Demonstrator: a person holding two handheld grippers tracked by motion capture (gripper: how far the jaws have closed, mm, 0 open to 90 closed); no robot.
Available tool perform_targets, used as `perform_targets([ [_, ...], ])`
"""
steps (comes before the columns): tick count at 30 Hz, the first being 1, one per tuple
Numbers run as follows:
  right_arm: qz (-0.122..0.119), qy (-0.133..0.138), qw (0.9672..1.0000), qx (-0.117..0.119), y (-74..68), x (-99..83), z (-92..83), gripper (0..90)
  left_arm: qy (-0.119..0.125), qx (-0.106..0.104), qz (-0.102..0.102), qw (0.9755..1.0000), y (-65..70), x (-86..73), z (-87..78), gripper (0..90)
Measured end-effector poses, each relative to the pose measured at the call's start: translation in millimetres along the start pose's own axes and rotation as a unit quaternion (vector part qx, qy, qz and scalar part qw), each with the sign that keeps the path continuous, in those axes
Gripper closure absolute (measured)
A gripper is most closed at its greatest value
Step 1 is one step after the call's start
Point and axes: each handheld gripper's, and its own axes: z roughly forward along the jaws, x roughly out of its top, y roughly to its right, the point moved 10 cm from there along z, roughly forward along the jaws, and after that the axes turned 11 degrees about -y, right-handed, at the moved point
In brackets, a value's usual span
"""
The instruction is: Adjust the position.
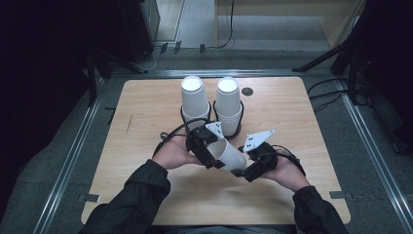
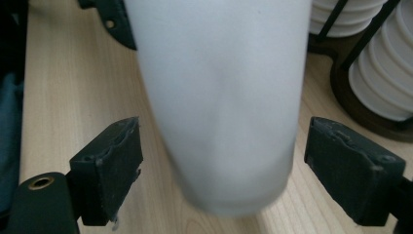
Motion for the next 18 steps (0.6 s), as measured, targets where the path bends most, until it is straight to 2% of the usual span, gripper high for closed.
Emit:
perform_targets([
  [2,-0.008,-0.002,0.9999,-0.007,-1.0,2.5,2.4,14.3,-0.001,0.001,0.007,1.0,3.9,2.0,-0.6,15.8],
  [6,-0.02,0.0,0.9998,-0.007,-5.4,7.9,4.9,14.4,-0.006,0.011,0.014,0.9998,7.0,2.8,0.1,15.2],
  [9,-0.023,0.001,0.9997,-0.002,-7.7,10.7,7.6,14.3,-0.008,0.009,0.015,0.9998,9.3,2.4,0.2,15.0],
  [12,-0.03,0.001,0.9996,0.002,-10.5,12.2,9.1,20.8,-0.015,0.018,0.016,0.9996,7.6,0.0,0.7,13.9],
  [18,-0.033,0.003,0.9994,0.006,-12.2,15.4,8.6,21.7,0.005,0.006,0.01,0.9999,8.0,-1.0,-1.7,9.7],
])
